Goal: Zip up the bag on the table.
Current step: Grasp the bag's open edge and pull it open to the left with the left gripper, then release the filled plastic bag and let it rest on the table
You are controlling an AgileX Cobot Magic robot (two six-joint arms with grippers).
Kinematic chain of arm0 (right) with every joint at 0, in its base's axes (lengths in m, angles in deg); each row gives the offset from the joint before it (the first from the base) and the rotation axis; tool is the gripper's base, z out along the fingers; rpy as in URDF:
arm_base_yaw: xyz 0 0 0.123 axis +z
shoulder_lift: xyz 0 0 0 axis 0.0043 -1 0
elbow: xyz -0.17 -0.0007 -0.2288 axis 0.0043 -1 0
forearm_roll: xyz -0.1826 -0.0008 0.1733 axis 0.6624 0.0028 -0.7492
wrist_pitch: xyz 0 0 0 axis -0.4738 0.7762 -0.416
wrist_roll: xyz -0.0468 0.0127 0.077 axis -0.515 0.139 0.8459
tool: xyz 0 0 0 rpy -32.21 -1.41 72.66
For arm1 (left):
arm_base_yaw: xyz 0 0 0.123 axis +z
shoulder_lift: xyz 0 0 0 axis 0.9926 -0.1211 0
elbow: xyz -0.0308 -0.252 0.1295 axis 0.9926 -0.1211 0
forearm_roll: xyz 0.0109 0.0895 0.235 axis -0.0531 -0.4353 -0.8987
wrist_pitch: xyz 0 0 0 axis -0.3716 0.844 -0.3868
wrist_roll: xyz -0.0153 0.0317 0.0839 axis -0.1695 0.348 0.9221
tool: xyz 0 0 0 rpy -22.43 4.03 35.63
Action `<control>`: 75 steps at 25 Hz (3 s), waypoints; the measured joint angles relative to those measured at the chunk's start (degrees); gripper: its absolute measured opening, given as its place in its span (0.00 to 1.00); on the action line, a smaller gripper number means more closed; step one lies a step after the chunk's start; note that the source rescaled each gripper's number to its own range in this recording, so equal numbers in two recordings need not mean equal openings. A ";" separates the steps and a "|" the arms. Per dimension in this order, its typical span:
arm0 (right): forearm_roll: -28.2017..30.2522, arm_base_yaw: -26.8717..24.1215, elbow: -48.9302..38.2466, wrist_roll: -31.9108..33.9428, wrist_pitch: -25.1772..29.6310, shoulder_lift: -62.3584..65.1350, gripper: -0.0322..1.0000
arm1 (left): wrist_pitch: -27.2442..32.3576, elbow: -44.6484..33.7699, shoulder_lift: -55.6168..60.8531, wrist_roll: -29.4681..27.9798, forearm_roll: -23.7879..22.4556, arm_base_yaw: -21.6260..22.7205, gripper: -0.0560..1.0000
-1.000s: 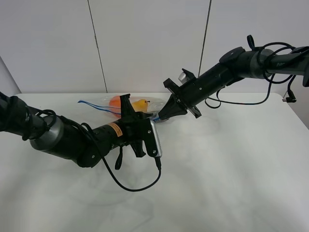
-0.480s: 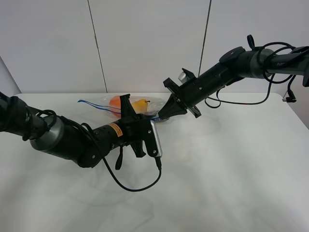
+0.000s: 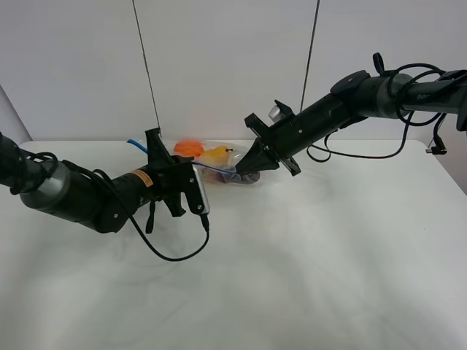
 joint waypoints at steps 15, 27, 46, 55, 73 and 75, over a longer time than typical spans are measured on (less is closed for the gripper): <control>0.12 0.00 0.00 0.00 0.94 0.00 0.03 | -1.42 0.00 0.00 3.44 -4.23 15.43 0.05; 2.20 0.00 0.00 0.12 2.08 0.00 0.03 | -1.68 0.00 0.00 -3.55 -8.84 19.43 0.29; 2.67 0.00 0.00 0.12 2.80 0.00 0.03 | -11.80 0.00 0.06 -53.85 -5.24 29.01 0.92; 2.71 0.00 0.00 0.12 2.84 0.00 0.03 | 23.33 6.41 5.83 -70.36 -11.53 29.01 0.92; 2.71 0.00 0.00 0.12 2.91 0.00 0.03 | 107.40 39.94 6.84 -61.23 2.79 29.01 0.98; 2.78 0.00 0.00 0.12 2.91 0.00 0.03 | 109.87 40.37 6.84 -59.84 4.88 28.66 0.99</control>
